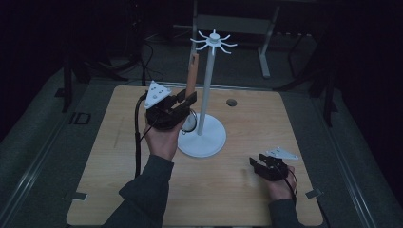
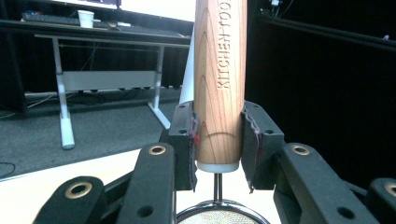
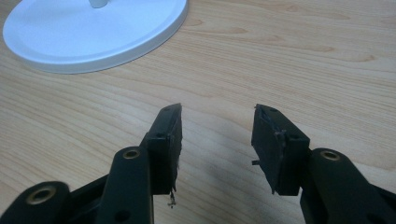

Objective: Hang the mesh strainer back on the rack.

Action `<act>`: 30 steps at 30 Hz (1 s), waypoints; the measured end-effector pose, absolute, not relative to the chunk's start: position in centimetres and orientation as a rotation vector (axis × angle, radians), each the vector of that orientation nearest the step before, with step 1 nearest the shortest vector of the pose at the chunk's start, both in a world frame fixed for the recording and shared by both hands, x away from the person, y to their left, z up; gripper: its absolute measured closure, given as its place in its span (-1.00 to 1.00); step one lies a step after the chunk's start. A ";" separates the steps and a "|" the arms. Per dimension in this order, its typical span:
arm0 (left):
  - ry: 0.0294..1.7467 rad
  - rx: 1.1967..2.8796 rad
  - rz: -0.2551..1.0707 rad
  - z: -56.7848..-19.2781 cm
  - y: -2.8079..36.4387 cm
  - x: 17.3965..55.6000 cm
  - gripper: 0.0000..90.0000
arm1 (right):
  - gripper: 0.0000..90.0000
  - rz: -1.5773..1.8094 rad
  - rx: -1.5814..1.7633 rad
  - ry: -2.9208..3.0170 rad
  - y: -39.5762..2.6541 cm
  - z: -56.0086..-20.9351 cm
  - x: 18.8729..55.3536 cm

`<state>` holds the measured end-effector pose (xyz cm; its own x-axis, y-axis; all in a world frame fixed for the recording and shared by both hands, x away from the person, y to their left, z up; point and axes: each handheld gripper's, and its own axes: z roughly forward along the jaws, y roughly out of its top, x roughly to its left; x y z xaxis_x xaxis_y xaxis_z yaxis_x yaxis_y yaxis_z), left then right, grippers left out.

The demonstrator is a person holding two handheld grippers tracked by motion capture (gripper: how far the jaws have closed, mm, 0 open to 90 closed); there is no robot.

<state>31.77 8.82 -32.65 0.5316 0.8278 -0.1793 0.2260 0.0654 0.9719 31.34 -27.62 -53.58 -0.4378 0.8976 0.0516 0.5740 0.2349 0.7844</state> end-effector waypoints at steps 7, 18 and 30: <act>0.963 1.448 0.590 -32.0 8.7 31.8 0.53 | 0.17 1.064 1.351 2.100 -27.7 -53.6 31.3; 0.986 1.453 0.557 -31.6 8.9 32.9 0.53 | 0.17 1.066 1.354 2.098 -27.7 -53.5 31.3; 0.978 1.470 0.517 -31.2 8.6 34.0 0.53 | 0.16 1.070 1.353 2.096 -27.7 -53.5 31.3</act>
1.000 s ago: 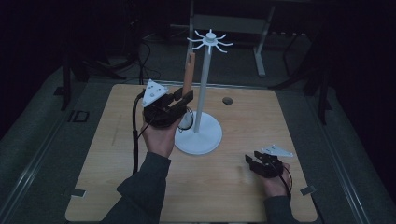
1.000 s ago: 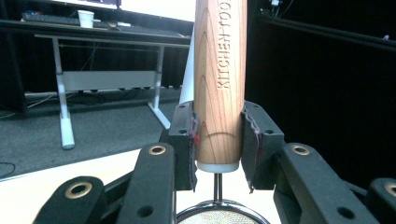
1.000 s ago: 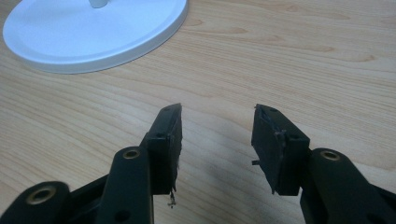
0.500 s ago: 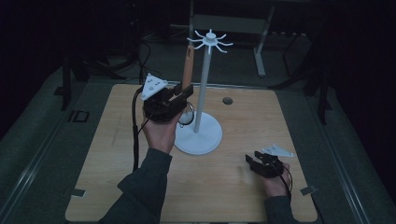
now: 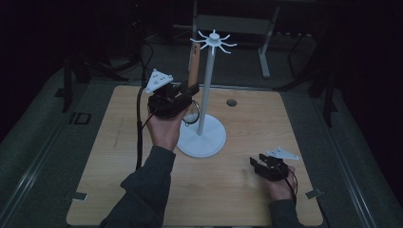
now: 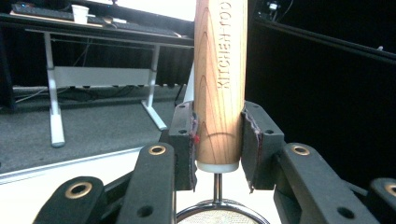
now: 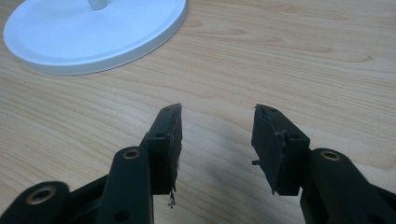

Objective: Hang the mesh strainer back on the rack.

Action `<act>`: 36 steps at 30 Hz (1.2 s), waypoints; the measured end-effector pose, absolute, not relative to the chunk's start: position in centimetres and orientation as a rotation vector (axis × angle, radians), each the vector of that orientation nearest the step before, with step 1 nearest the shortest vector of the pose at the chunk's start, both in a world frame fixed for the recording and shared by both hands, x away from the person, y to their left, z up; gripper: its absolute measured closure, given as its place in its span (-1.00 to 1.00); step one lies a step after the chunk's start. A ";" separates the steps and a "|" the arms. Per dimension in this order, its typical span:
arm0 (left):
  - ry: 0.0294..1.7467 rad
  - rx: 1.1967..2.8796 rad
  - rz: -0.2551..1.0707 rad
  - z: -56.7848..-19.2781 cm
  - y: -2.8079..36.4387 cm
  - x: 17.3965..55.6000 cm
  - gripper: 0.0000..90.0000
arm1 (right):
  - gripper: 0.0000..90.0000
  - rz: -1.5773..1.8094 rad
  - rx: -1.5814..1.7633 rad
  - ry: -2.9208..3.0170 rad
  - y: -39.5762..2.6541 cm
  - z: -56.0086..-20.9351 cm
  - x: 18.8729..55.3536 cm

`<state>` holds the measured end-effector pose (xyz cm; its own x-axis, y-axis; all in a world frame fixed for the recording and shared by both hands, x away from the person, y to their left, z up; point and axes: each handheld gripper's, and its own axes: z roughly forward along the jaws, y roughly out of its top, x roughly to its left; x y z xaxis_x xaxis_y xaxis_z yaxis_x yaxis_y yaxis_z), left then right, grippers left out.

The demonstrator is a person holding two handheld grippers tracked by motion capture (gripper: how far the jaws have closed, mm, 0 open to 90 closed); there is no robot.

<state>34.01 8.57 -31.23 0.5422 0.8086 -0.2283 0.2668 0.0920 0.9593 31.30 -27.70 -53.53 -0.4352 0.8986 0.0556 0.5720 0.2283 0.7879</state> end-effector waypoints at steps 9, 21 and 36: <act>0.976 1.512 0.489 -31.2 8.2 34.8 0.52 | 0.16 1.070 1.352 2.096 -27.7 -53.5 31.3; 0.952 1.502 0.563 -31.0 8.3 34.0 0.15 | 0.14 1.068 1.354 2.097 -27.6 -53.6 31.3; 0.931 1.523 0.555 -31.1 8.3 33.4 0.12 | 0.11 1.060 1.360 2.090 -27.9 -53.7 31.3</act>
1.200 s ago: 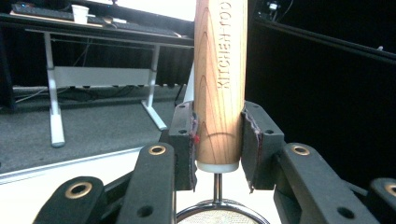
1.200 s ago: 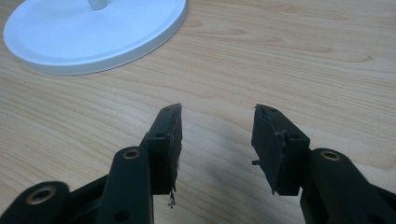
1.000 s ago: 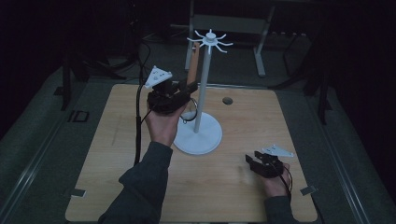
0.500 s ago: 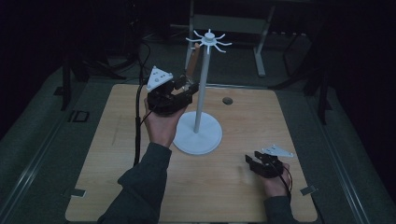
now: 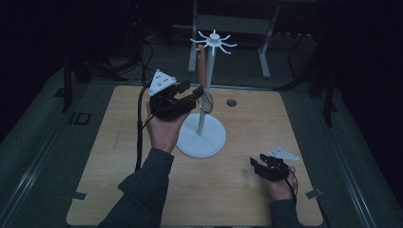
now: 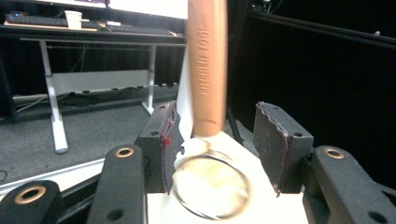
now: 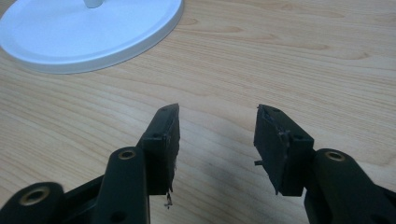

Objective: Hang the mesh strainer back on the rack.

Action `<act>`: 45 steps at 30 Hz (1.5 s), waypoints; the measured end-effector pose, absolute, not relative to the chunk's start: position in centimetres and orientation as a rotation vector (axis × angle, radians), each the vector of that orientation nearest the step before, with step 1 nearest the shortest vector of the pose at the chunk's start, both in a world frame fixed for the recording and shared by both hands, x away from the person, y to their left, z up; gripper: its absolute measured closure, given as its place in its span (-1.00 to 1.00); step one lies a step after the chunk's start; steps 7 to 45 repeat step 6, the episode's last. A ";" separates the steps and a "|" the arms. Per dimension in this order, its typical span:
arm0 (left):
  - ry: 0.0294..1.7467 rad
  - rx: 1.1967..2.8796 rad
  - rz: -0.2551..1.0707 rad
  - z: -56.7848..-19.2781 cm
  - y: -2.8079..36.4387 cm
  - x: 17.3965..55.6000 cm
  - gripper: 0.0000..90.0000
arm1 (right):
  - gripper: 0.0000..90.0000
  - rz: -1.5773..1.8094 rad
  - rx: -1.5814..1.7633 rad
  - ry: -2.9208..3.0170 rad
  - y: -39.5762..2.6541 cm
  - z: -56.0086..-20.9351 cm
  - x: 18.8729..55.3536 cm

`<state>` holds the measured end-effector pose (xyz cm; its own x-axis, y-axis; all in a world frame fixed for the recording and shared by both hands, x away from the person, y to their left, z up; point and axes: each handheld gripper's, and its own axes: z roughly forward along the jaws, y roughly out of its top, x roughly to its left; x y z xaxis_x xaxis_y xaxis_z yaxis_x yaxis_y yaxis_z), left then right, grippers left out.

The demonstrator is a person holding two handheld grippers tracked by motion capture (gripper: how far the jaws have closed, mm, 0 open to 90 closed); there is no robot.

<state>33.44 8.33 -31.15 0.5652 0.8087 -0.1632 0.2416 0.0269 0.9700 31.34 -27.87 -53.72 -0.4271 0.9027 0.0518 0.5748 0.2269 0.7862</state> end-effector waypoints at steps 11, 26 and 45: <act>0.940 1.537 0.547 -31.5 8.5 33.4 0.12 | 0.11 1.056 1.369 2.081 -28.0 -53.7 31.4; 0.940 1.537 0.547 -31.5 8.5 33.4 0.12 | 0.11 1.056 1.369 2.081 -28.0 -53.7 31.4; 0.940 1.537 0.547 -31.5 8.5 33.4 0.12 | 0.11 1.056 1.369 2.081 -28.0 -53.7 31.4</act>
